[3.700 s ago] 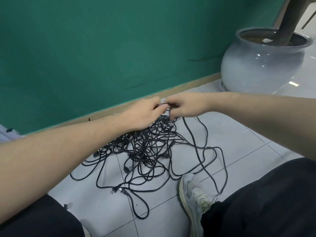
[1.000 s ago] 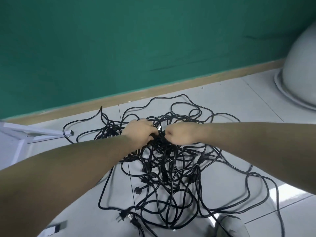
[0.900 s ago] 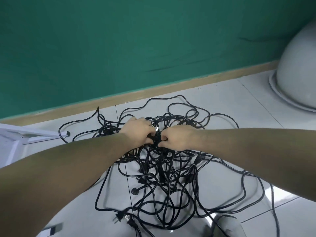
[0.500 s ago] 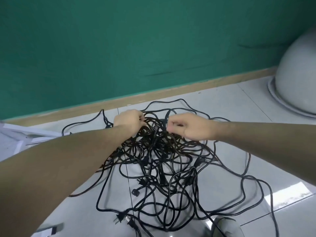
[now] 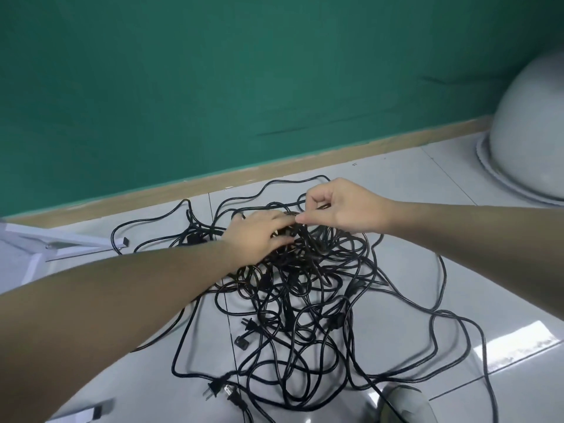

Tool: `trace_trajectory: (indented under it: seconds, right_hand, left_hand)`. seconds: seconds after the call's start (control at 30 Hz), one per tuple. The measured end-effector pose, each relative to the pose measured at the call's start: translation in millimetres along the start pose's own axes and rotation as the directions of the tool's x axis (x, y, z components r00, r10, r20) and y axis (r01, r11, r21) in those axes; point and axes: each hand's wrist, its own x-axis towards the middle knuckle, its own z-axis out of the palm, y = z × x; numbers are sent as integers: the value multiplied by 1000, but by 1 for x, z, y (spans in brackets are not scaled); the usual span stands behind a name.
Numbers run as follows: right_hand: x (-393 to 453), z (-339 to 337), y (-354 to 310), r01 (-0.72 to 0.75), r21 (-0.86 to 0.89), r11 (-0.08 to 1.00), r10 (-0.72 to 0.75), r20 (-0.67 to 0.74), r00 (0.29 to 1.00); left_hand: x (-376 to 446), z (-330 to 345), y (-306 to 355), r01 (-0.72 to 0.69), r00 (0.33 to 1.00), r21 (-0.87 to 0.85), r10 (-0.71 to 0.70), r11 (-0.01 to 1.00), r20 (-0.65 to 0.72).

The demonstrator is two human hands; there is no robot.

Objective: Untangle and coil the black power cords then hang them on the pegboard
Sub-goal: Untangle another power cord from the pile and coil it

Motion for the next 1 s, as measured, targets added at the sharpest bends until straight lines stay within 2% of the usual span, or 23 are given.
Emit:
trace_trajectory:
  seconds: [0.07, 0.13, 0.23, 0.3, 0.4, 0.47, 0.6, 0.7, 0.8, 0.87, 0.93, 1.0]
  right_hand:
    - [0, -2, -1, 21, -21, 1000, -21, 11, 1000]
    - [-1, -9, 0, -4, 15, 1000, 4, -51, 999]
    - [-3, -22, 6, -59, -10, 998, 57, -121, 991]
    - [-2, -27, 12, -92, -157, 983, 84, -58, 995]
    - [1, -25, 23, -115, -443, 889, 169, 84, 982]
    - [2, -22, 21, -87, -573, 815, 197, 132, 971]
    - [-1, -13, 5, 0, -730, 683, 204, 191, 960]
    - [-5, -2, 6, 111, -770, 629, 189, 290, 938]
    - [-7, 12, 12, 152, -784, 602, 284, 388, 877]
    - [-7, 21, 12, 132, -797, 590, 348, 398, 849]
    - [-7, 27, 6, 112, -802, 587, 340, 370, 865]
    - [-7, 29, 0, 113, -816, 566, 276, 317, 907]
  left_hand:
    - [10, -6, -5, 71, 997, -43, -69, 997, 39]
    - [18, -10, -10, 105, 993, -111, -99, 988, 60]
    - [17, -14, -13, 85, 996, -138, -84, 987, 14]
    - [10, -12, -11, 8, 1000, -85, -9, 996, -9]
    - [2, -10, -12, -65, 994, -53, 69, 996, 82]
    - [1, -16, -10, -25, 992, -52, 31, 998, 119]
    - [5, -22, 3, 117, 985, -195, -89, 974, 147]
    - [13, -17, -3, 213, 970, -408, -142, 888, 197]
    - [21, -11, -16, 333, 943, -585, -266, 739, 201]
    - [23, -7, -22, 392, 917, -636, -341, 665, 208]
    - [23, -3, -24, 431, 894, -658, -389, 618, 221]
    - [22, -2, -22, 404, 909, -631, -368, 662, 195]
